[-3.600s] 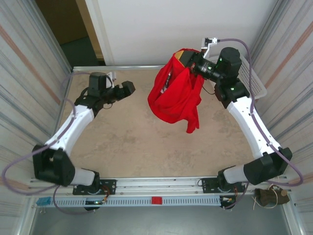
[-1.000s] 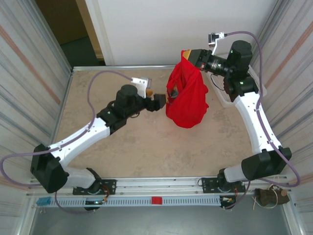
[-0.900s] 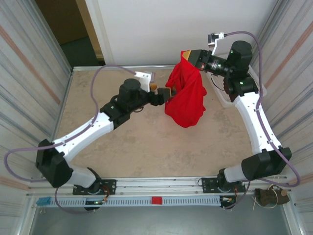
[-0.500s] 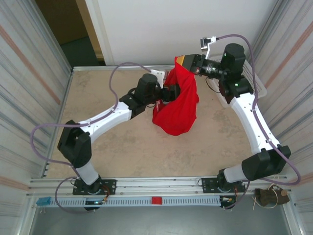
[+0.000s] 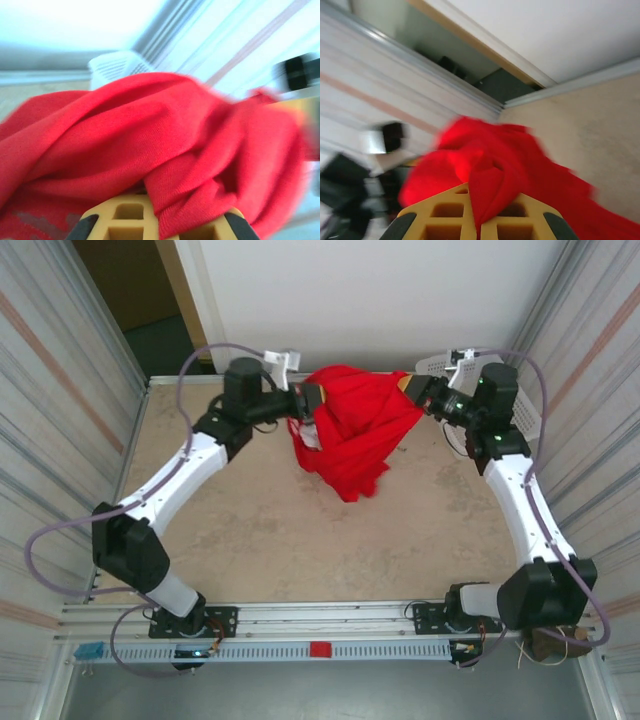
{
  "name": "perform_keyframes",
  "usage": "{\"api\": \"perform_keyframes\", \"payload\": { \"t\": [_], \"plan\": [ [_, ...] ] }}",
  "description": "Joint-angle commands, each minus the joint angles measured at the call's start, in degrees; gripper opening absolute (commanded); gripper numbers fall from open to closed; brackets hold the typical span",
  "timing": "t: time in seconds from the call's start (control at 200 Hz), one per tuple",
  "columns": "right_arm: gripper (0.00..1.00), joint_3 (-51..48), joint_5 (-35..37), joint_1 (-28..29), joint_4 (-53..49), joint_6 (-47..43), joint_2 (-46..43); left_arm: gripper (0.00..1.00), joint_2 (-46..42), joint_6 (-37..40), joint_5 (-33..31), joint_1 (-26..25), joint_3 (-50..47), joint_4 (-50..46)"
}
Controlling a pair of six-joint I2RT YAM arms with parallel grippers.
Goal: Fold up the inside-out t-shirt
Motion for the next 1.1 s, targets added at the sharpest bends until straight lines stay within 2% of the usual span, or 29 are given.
{"api": "perform_keyframes", "payload": {
  "t": [0.0, 0.045, 0.095, 0.175, 0.255, 0.356, 0.406, 0.526, 0.681, 0.771, 0.817, 0.907, 1.007, 1.097],
  "plan": [
    [0.28, 0.69, 8.17, 0.56, -4.19, -5.04, 4.42, 0.0, -1.84, -7.12, 19.24, 1.89, 2.78, 9.71],
    [0.46, 2.04, 10.02, 0.67, -8.68, -7.88, 5.54, 0.0, -0.98, -12.64, 22.45, 2.78, 1.93, 16.22],
    [0.54, 2.09, 12.08, 0.59, -11.99, -9.46, 4.43, 0.0, -0.09, -17.97, 24.34, 3.68, 1.35, 22.4],
    [0.56, 1.48, 15.79, 1.8, -16.5, -12.94, -1.83, 0.0, 0.27, -21.54, 22.19, 4.19, 0.6, 23.24],
    [0.57, 1.81, 21.67, 5.74, -21.82, -16.78, -9.53, 0.0, -0.16, -22.51, 18.6, 4.19, 0.25, 20.97],
    [0.57, 1.49, 27.35, 14.53, -24.31, -18.04, -16.07, 0.0, -0.5, -22.05, 14.09, 4.06, 1.29, 13.31],
    [0.62, 0.57, 30.96, 20.36, -23.76, -17.98, -17.53, 0.0, -0.78, -21.46, 12.2, 3.92, 1.41, 10.77],
    [0.77, 1.62, 38.98, 31.43, -21.6, -21.38, -15.38, 0.0, -0.55, -20.21, 10.1, 3.08, 2.26, 6.08],
    [0.79, 6.78, 42.69, 31.96, -21.33, -23.3, -5.52, 0.0, 0.69, -20.25, 10.16, 1.41, 3.81, 3.93],
    [0.72, 7.76, 40.76, 27.89, -19.8, -22.63, -0.61, 0.0, 0.88, -20.57, 10.82, 1.1, 4.12, 3.91],
    [0.62, 7.6, 38.22, 24.94, -18.52, -21.2, 1.41, 0.0, 0.97, -20.66, 11.22, 1.12, 4.22, 3.74],
    [0.01, 6.28, 34.0, 17.84, -15.69, -17.19, 3.98, 0.0, 1.29, -21.22, 13.23, 1.29, 4.41, 3.61],
    [0.0, 4.48, 30.15, 11.26, -12.54, -13.55, 5.06, 0.0, 2.02, -22.61, 17.37, 1.72, 4.09, 5.14],
    [0.0, 4.34, 28.23, 8.09, -12.45, -12.68, 5.82, 0.0, 2.29, -25.32, 20.49, 2.15, 2.21, 10.18]
  ]
}}
